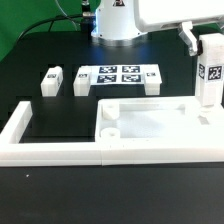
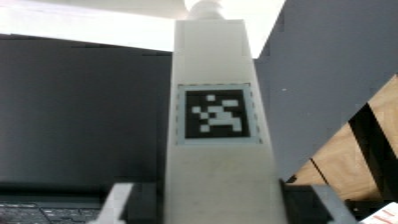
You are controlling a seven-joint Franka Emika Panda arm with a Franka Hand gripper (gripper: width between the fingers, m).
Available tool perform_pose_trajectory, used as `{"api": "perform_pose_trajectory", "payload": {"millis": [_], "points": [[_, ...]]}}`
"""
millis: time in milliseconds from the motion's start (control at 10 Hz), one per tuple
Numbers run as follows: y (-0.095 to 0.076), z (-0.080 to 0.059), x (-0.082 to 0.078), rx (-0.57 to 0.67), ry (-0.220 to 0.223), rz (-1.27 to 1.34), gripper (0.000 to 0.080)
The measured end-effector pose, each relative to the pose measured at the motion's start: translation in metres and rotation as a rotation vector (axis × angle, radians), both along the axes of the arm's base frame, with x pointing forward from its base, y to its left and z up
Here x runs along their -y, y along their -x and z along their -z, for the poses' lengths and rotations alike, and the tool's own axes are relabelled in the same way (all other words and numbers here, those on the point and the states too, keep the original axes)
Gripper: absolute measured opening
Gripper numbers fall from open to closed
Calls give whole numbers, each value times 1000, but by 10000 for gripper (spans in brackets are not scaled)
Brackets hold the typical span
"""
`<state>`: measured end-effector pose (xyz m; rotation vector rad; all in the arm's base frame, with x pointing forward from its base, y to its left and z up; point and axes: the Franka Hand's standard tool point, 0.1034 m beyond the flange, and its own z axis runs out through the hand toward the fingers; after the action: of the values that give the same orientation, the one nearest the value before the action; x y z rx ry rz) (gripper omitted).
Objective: Assemble desk
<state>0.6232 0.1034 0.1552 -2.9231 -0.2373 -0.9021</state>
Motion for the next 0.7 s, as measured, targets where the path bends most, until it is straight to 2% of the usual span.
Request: {"api": "perform_pose_trajectory", "payload": {"millis": [300,700], "points": [[-9,15,10,-44,13,-1,288],[-7,19,-9,-53,-2,-9,288]]}}
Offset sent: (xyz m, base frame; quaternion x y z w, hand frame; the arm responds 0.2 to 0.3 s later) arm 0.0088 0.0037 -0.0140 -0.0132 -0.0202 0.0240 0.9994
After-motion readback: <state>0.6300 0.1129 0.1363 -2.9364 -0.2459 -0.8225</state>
